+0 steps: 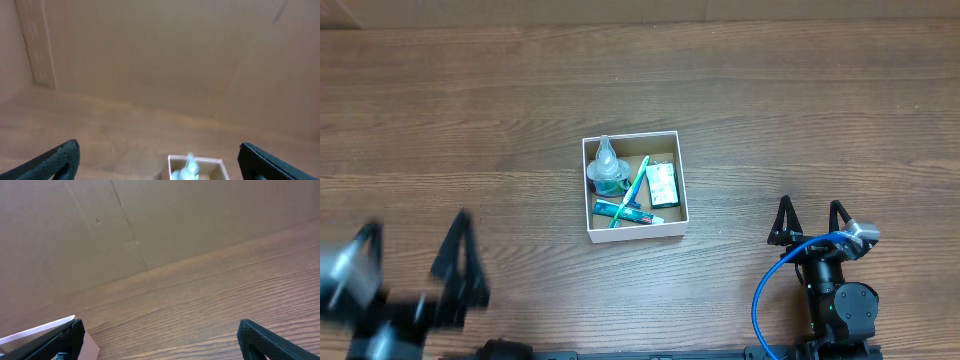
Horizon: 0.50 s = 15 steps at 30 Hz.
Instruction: Pack container
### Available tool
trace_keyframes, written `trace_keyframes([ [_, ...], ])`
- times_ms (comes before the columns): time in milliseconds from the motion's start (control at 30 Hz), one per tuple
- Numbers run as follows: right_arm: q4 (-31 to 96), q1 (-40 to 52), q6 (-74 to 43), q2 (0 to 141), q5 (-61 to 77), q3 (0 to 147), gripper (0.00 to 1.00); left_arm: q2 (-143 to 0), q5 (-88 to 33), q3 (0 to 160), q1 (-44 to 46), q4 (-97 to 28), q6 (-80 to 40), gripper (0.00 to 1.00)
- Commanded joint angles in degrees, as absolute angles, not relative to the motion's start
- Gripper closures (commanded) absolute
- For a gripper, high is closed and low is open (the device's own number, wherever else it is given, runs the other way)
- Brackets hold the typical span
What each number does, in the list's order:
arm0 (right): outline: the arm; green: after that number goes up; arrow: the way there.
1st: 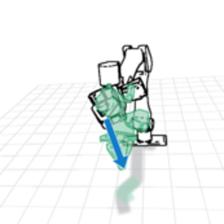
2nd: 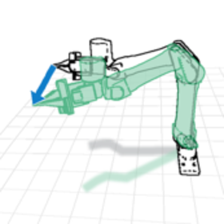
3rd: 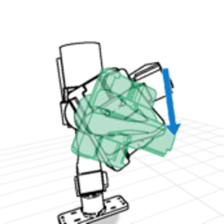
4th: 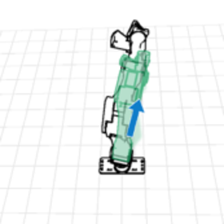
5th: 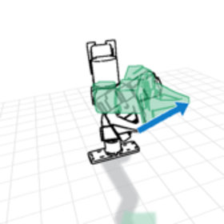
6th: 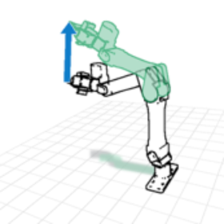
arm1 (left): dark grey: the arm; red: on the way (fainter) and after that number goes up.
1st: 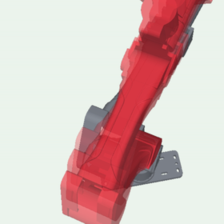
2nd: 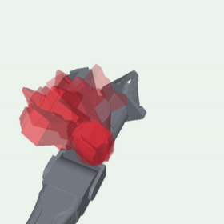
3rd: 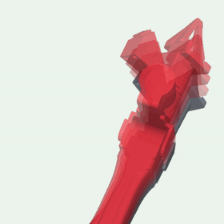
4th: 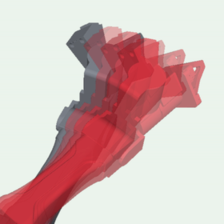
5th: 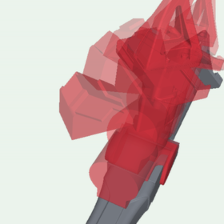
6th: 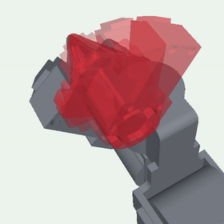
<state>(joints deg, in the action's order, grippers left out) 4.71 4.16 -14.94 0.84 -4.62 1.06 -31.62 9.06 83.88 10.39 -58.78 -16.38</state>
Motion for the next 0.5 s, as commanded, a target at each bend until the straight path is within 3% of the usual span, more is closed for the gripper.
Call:
trace_keyframes([
  [0, 4.40, 4.10, -14.55, 0.16, -4.16, 0.45, 0.00, -22.70, 9.43, 84.09, 10.13, -58.78, -17.15, 0.00],
  [233, 4.40, 4.10, -14.55, 0.16, -4.16, 0.45, 0.00, -11.88, 9.43, 84.09, 9.65, -65.12, -17.15, 0.00],
  [467, 4.40, 4.10, -14.55, 0.16, -4.16, 0.45, 0.00, -5.87, 9.58, 82.94, 7.51, -84.36, -17.17, 0.00],
])
